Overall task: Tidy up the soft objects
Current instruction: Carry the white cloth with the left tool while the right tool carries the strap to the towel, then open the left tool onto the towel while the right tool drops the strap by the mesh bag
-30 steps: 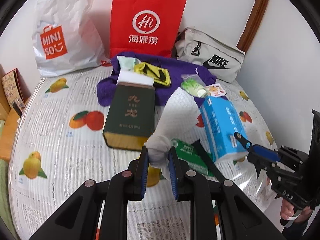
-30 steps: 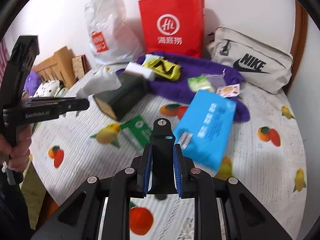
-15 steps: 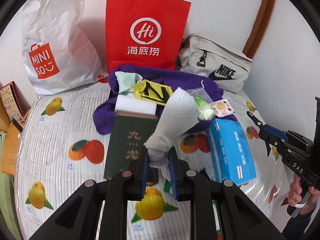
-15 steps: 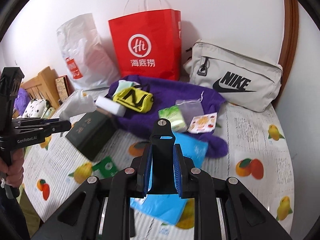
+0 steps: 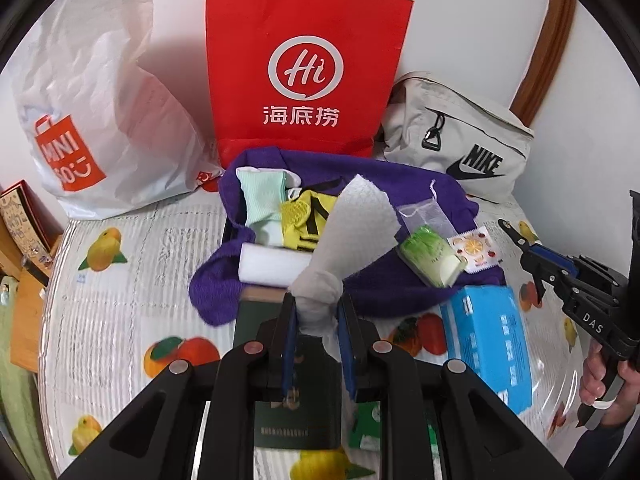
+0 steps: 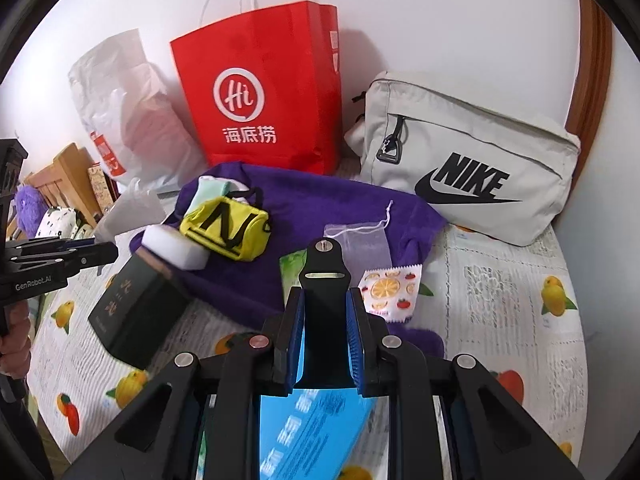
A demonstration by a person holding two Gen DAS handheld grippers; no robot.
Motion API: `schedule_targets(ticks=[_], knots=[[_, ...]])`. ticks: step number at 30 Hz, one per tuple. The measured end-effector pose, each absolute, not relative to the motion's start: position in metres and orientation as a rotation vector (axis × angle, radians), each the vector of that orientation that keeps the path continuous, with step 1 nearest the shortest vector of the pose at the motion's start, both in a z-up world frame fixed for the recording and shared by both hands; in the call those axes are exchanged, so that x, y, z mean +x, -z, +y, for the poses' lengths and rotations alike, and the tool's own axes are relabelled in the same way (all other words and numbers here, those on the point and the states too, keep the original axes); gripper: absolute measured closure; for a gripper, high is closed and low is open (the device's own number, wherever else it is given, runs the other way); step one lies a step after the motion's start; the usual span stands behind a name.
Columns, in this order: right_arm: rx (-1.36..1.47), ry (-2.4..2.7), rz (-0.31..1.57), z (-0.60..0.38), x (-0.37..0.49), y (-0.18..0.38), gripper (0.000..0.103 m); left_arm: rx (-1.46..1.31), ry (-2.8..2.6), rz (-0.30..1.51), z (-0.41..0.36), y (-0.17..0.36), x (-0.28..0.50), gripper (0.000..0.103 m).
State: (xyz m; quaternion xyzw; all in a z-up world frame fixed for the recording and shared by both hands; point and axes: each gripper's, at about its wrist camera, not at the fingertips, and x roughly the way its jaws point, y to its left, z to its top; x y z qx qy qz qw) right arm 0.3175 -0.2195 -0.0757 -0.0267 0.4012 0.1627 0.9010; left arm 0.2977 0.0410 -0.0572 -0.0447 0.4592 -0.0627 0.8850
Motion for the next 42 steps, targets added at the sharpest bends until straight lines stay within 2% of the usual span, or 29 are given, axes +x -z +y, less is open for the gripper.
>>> schedule_targets(ticks=[17, 33, 39, 42], knots=[[-0.044, -0.34, 0.904, -0.22, 0.408, 0.106, 0.082, -0.101, 0.165, 1.041, 0.017, 0.082, 0.379, 0.084], [-0.023, -0.344, 0.988, -0.225, 0.435, 0.143, 0.082, -0.07, 0.228, 1.173, -0.017, 0.124, 0.404, 0.084], [-0.02, -0.36, 1.017, -0.223, 0.438, 0.148, 0.081, -0.076, 0.225, 1.182, -0.018, 0.126, 0.402, 0.082], [-0.037, -0.364, 1.013, -0.219, 0.435, 0.147, 0.08, -0.072, 0.234, 1.184, -0.02, 0.126, 0.402, 0.077]])
